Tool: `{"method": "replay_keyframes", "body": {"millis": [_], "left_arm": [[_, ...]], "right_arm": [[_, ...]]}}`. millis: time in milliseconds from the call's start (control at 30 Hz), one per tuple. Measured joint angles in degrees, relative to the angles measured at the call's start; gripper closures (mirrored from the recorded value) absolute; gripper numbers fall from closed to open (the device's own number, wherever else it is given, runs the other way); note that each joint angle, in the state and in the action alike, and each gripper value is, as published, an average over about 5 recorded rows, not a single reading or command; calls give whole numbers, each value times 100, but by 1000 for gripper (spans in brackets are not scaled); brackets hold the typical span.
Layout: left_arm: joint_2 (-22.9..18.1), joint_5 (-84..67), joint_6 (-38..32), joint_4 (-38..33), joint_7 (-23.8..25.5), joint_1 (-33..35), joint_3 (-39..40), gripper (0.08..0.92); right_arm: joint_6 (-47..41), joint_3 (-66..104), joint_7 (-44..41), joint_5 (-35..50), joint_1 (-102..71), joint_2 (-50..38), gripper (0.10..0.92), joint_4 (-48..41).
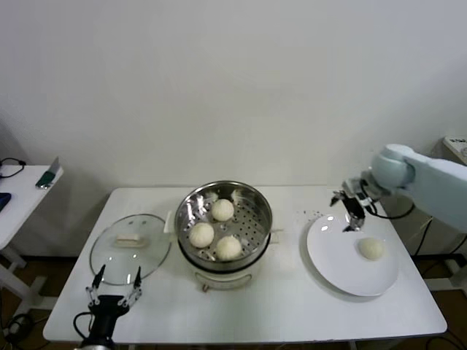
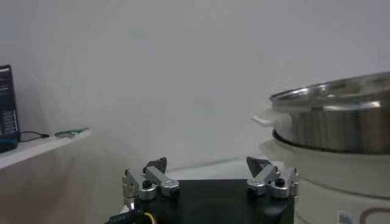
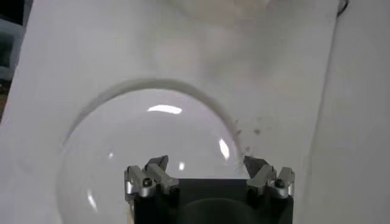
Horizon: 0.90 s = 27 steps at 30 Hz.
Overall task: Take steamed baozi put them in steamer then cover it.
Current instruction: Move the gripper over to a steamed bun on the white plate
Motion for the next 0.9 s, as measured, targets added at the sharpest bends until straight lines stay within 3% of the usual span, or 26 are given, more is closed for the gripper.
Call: {"method": "replay_keyframes", "body": {"millis": [367,900], "left_arm": [[-45,28,-2,-52,-70,19,-4,177],[-74,48,-22,-60,-200,53,-61,177]], "right_arm": [[51,1293,-197,-724,-1383,-162,203,-916],[299,1796,-292,-1313,-1939,414,203,-1989]]}}
